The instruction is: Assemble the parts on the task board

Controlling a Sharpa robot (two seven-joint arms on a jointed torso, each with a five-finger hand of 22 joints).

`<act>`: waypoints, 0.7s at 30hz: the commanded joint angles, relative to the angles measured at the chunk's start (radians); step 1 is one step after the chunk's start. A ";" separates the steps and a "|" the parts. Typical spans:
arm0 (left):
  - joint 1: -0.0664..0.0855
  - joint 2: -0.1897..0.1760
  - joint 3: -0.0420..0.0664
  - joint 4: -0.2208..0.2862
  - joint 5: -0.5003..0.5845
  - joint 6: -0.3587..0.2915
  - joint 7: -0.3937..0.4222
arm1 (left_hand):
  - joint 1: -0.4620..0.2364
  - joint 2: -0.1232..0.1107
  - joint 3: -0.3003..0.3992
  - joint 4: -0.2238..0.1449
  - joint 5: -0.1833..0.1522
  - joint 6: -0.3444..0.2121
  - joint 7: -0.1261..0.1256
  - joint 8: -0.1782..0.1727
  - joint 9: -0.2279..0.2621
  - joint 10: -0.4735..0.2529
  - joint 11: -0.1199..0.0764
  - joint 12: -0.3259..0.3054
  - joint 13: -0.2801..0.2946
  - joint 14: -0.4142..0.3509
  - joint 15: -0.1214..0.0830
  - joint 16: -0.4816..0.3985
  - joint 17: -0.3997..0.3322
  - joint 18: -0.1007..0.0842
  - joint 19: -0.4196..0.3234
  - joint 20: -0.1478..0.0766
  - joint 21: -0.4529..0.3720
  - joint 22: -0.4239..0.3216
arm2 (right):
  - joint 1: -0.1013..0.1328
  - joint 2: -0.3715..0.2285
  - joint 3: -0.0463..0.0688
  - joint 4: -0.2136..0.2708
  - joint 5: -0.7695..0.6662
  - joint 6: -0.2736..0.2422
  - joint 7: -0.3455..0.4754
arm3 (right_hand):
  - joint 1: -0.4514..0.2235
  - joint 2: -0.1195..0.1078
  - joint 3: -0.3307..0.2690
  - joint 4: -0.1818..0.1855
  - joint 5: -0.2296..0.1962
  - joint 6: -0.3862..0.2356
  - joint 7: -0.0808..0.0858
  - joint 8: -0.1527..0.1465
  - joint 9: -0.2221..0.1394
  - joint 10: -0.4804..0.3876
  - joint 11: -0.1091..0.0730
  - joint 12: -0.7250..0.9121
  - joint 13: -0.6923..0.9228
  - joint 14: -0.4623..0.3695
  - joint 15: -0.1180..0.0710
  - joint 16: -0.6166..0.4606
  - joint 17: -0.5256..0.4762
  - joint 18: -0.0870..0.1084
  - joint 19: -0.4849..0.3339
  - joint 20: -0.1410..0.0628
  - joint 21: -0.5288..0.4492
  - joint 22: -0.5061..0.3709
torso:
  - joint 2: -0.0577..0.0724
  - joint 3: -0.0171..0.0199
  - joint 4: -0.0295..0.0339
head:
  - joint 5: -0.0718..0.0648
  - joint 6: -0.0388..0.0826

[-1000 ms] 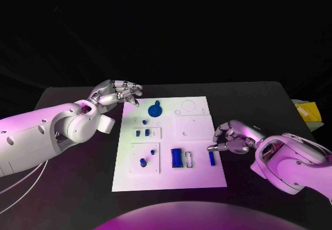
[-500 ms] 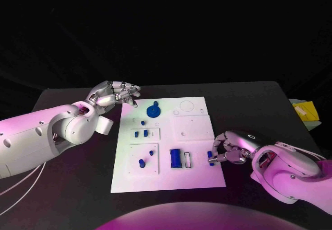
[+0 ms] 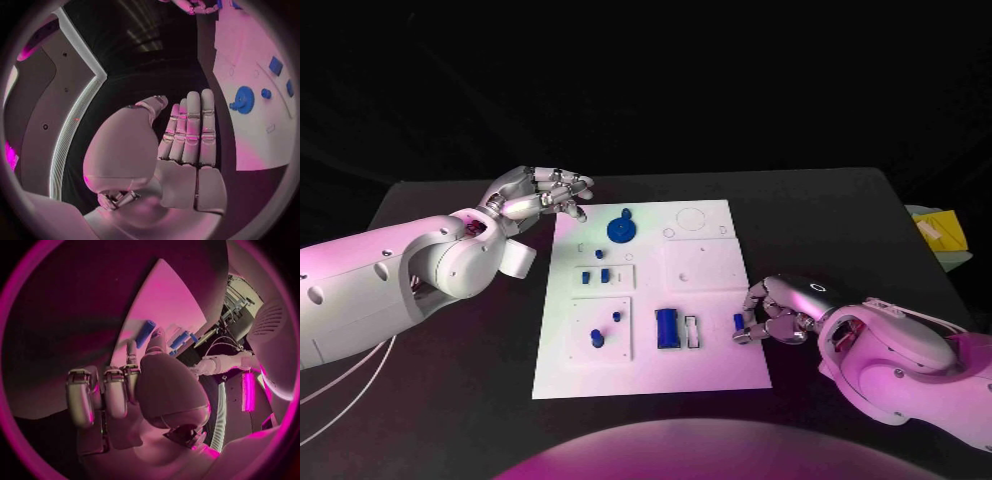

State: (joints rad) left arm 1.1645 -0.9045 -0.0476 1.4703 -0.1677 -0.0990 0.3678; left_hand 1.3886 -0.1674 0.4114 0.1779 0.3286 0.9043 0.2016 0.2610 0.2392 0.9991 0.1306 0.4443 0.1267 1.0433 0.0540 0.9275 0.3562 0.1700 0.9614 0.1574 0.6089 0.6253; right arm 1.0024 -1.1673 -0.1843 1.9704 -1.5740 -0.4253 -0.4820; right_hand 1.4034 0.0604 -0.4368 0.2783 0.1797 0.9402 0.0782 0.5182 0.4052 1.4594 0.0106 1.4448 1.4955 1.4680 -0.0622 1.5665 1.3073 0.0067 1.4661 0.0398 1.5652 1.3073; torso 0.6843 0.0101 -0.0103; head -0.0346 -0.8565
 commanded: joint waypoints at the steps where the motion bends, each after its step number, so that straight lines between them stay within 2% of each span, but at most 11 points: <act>1: 0.000 0.000 0.001 0.003 0.005 0.013 0.009 | 0.002 0.010 0.007 0.001 0.003 -0.004 0.001 -0.005 0.001 -0.009 -0.001 -0.001 0.001 0.001 0.006 -0.005 0.002 0.011 0.002 -0.001 0.001 0.002 | -0.011 0.007 -0.005 -0.007 -0.033 0.047 -0.031 | 0.101 0.093 -0.019 -0.004 -0.002 0.007 0.002 -0.005 -0.004 0.042 -0.007 -0.002 -0.016 0.103 0.001 0.004 0.263 -0.007 0.105 0.004 0.006 0.263 | 0.000 0.0005 -0.0005 | 0.001 -0.001; 5: 0.000 -0.002 0.001 0.003 0.005 0.013 0.009 | 0.002 0.010 0.007 0.001 0.003 -0.004 0.001 -0.005 0.001 -0.009 -0.001 -0.001 0.001 0.001 0.006 -0.005 0.002 0.011 0.002 -0.001 0.001 0.002 | -0.016 0.019 -0.005 -0.010 -0.037 0.049 -0.034 | 0.109 0.094 -0.018 -0.005 -0.004 0.017 -0.001 -0.006 -0.004 0.043 -0.009 -0.001 -0.015 0.103 -0.001 0.004 0.263 -0.007 0.105 0.003 0.006 0.263 | 0.000 0.0005 -0.0005 | 0.002 -0.002; 6: 0.000 -0.002 0.001 0.004 0.005 0.013 0.009 | 0.002 0.010 0.007 0.001 0.003 -0.004 0.001 -0.005 0.001 -0.009 -0.001 -0.001 0.001 0.001 0.006 -0.005 0.002 0.011 0.002 -0.001 0.001 0.002 | -0.017 0.021 -0.005 -0.010 -0.037 0.050 -0.034 | 0.122 0.098 -0.015 -0.009 0.006 0.024 -0.005 -0.009 -0.006 0.045 -0.012 0.002 -0.013 0.103 -0.003 0.004 0.263 -0.007 0.105 0.001 0.006 0.263 | 0.000 0.0005 -0.0005 | 0.002 -0.002; 7: 0.000 -0.002 0.001 0.004 0.005 0.013 0.009 | 0.002 0.010 0.007 0.001 0.003 -0.004 0.001 -0.005 0.001 -0.009 -0.001 -0.001 0.001 0.001 0.006 -0.005 0.002 0.011 0.002 -0.001 0.001 0.002 | -0.018 0.024 -0.005 -0.010 -0.038 0.051 -0.035 | 0.149 0.106 -0.006 -0.017 0.024 0.029 -0.009 -0.015 -0.008 0.045 -0.016 0.001 -0.013 0.103 -0.006 0.004 0.263 -0.007 0.105 -0.002 0.006 0.263 | 0.000 0.0005 -0.0003 | 0.002 -0.002; 11: 0.000 -0.003 0.001 0.005 0.005 0.013 0.009 | 0.002 0.010 0.007 0.001 0.003 -0.004 0.001 -0.005 0.001 -0.009 -0.001 -0.001 0.001 0.001 0.006 -0.005 0.002 0.011 0.002 -0.001 0.001 0.002 | -0.019 0.027 -0.005 -0.011 -0.038 0.051 -0.038 | 0.284 0.149 0.061 -0.070 0.031 0.042 -0.023 -0.036 -0.017 0.047 -0.030 0.003 -0.010 0.103 -0.019 0.004 0.263 -0.007 0.105 -0.014 0.006 0.263 | 0.000 0.0003 0.0005 | 0.002 -0.003; 15: 0.000 -0.004 0.001 0.005 0.005 0.012 0.009 | 0.000 0.010 0.008 0.001 0.003 -0.004 0.001 -0.006 0.001 -0.010 -0.001 0.000 0.002 0.001 0.006 -0.006 0.002 0.011 0.001 -0.001 0.001 0.002 | -0.020 0.029 -0.005 -0.010 -0.040 0.046 -0.041 | 0.343 0.163 0.108 -0.094 0.047 0.036 -0.016 -0.045 -0.015 0.048 -0.026 0.004 -0.009 0.103 -0.017 0.004 0.263 -0.007 0.105 -0.016 0.006 0.263 | 0.000 0.0001 -0.0003 | 0.003 -0.003; 21: 0.000 -0.004 0.001 0.006 0.005 0.012 0.009 | 0.000 0.010 0.008 0.001 0.003 -0.004 0.001 -0.006 0.001 -0.010 -0.001 0.000 0.002 0.001 0.006 -0.006 0.002 0.011 0.001 -0.001 0.001 0.002 | -0.020 0.030 -0.005 -0.008 -0.039 0.034 -0.044 | 0.381 0.166 0.169 -0.104 0.067 0.039 -0.007 -0.057 -0.016 0.049 -0.019 0.006 -0.006 0.103 -0.012 0.004 0.263 -0.007 0.105 -0.012 0.006 0.263 | -0.001 0.0006 -0.0003 | 0.003 -0.003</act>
State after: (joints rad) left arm 1.1645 -0.9095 -0.0476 1.4728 -0.1677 -0.0991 0.3678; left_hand 1.3886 -0.1674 0.4142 0.1807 0.3286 0.9043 0.2016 0.2610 0.2389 0.9953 0.1269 0.4442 0.1278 1.0433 0.0540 0.9275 0.3577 0.1700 0.9614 0.1574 0.6089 0.6265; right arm 0.9915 -1.1390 -0.1811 1.9728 -1.6091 -0.4291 -0.4962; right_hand 1.5336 -0.0226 -0.2717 0.1750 0.2432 0.9764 0.0696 0.4598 0.3866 1.4486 -0.0003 1.4447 1.4810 1.4663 -0.0831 1.5665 1.3073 0.0069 1.4661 0.0285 1.5652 1.3080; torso 0.6840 0.0104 -0.0104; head -0.0312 -0.8597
